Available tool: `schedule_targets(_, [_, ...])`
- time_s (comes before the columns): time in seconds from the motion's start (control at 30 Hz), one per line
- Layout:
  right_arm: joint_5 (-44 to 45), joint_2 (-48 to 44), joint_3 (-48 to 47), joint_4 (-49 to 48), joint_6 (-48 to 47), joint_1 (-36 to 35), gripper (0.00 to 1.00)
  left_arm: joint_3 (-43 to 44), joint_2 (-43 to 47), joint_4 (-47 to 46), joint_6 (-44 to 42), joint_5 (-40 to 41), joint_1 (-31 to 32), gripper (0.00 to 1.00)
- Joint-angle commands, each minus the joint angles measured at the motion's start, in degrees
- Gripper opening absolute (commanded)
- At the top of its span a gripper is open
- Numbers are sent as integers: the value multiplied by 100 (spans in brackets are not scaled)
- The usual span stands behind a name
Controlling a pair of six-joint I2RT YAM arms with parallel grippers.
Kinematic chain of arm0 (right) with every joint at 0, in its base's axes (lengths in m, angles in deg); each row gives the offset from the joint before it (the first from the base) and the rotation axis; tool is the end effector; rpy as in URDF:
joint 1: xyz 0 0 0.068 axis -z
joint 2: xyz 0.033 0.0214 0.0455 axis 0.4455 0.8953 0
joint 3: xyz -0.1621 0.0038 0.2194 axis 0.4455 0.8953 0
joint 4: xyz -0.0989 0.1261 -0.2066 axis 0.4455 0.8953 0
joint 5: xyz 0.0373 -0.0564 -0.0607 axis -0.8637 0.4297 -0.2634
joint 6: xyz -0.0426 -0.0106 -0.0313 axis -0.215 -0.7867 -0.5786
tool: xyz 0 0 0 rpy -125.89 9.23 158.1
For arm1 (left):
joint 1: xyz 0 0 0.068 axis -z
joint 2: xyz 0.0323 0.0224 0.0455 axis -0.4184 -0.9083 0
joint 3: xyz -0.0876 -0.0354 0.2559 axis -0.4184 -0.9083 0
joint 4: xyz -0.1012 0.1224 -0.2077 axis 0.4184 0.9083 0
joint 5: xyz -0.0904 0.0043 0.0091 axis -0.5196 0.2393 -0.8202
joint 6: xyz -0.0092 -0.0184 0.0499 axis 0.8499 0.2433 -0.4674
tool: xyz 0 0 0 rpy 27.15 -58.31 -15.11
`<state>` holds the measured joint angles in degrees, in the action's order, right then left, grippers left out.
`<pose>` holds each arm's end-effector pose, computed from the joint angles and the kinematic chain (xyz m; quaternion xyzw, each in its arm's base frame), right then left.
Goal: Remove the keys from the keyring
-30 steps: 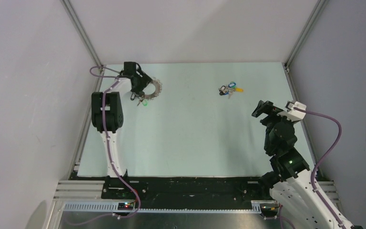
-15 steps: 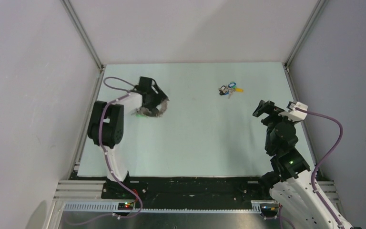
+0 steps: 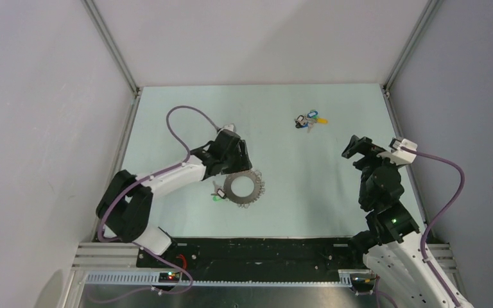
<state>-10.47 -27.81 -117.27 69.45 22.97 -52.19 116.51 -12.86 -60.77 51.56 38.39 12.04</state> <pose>0.1230 0.0325 0.3272 0.1998 0.6740 -0.0054 0.7112 0.2568 -0.1895 0.2028 -0.0800 0.9374 -0.2024 0.2719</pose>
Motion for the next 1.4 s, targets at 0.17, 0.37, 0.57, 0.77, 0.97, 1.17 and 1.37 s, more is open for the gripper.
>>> schedule_targets(0.17, [-55,-89,-26,-56,108,49,99,818,101,477,-2936,1267,1717,68])
schedule_targets(0.37, [-116,-69,-24,-51,105,67,100,1042,-455,875,-3153,1692,2036,68])
schedule_targets(0.57, [-137,-48,-28,-57,109,78,99,1210,-1070,875,-3101,1668,2125,69])
schedule_targets(0.77, [-142,-46,-26,-64,102,93,100,1167,-1409,835,-2865,1537,2152,65])
schedule_targets(0.97, [-168,-11,-26,-75,102,107,99,1025,-1671,622,-2675,1254,2145,31])
schedule_targets(1.17, [-239,-6,-26,-70,103,108,99,1105,-1289,574,-2714,1133,2141,0])
schedule_targets(1.37, [-983,-4,-30,-54,23,116,98,1200,-63,743,-3045,1101,2126,0])
